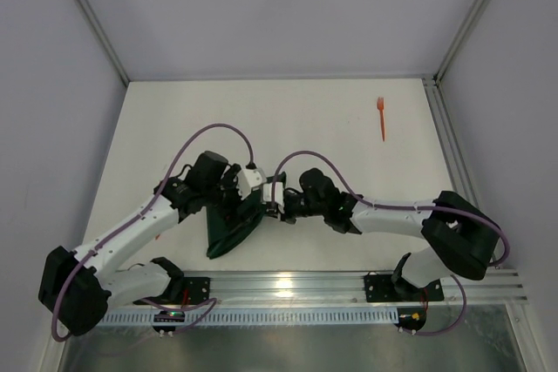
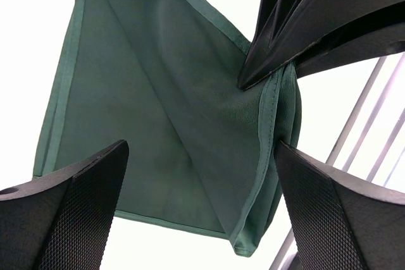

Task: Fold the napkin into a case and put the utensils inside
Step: Pick up the upper triangle-folded napkin from the center of the board.

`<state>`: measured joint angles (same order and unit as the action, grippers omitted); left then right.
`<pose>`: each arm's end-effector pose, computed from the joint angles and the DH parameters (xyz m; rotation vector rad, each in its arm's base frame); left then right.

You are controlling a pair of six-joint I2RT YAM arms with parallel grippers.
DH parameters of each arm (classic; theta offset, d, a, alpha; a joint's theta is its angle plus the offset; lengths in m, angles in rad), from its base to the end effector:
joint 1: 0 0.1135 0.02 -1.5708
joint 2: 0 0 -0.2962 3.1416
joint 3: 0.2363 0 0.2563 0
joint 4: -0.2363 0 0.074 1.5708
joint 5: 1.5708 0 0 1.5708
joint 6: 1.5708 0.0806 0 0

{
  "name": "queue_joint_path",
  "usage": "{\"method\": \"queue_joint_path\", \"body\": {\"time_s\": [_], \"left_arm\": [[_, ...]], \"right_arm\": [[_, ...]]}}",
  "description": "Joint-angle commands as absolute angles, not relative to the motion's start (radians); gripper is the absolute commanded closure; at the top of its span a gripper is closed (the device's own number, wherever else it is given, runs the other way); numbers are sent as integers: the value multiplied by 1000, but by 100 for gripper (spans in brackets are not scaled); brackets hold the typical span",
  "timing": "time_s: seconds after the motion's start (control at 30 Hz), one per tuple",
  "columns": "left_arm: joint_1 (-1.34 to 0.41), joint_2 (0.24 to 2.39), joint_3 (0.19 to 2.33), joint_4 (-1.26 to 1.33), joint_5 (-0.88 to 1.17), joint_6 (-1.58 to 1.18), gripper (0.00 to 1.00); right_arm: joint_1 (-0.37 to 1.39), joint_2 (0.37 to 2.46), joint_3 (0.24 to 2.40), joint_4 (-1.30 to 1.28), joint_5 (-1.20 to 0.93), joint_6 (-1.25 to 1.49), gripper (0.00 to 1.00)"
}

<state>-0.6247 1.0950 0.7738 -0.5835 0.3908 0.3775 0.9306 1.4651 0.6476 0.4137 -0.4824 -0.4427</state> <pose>0.1698 -0.1603 0.2383 1.3329 2.0819 -0.5896 0.1711 0.2923 0.2102 -1.5077 1.3308 0.7903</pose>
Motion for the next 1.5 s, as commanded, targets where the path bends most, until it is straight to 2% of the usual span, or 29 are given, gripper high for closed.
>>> {"method": "queue_joint_path", "body": {"time_s": [0.0,0.1,0.23,0.53,0.67,0.8,1.1,1.33,1.47], "left_arm": [[-701,1023,784,-607,669,568,1],[-701,1014,782,-591,570,543,1],[-690,1031,796,-506,301,434,1],[-597,1049,844,-586,417,477,1],[-572,1037,880,-643,538,486,1],[-587,1057,827,-571,581,445,1],[-675,1097,726,-321,540,417,1],[-758,1126,670,-193,425,365,1],[-805,1161,614,-105,293,347,1]], "right_arm": [[847,1534,704,339,-295,-229,96],[842,1531,689,345,-296,-239,96],[844,1526,672,333,-285,-267,96],[842,1526,678,305,-291,-262,96],[838,1540,690,299,-291,-250,96],[835,1551,703,299,-302,-230,96],[818,1563,735,302,-354,-103,96],[818,1551,749,264,-344,-46,96],[816,1554,758,270,-339,-3,96]]}}
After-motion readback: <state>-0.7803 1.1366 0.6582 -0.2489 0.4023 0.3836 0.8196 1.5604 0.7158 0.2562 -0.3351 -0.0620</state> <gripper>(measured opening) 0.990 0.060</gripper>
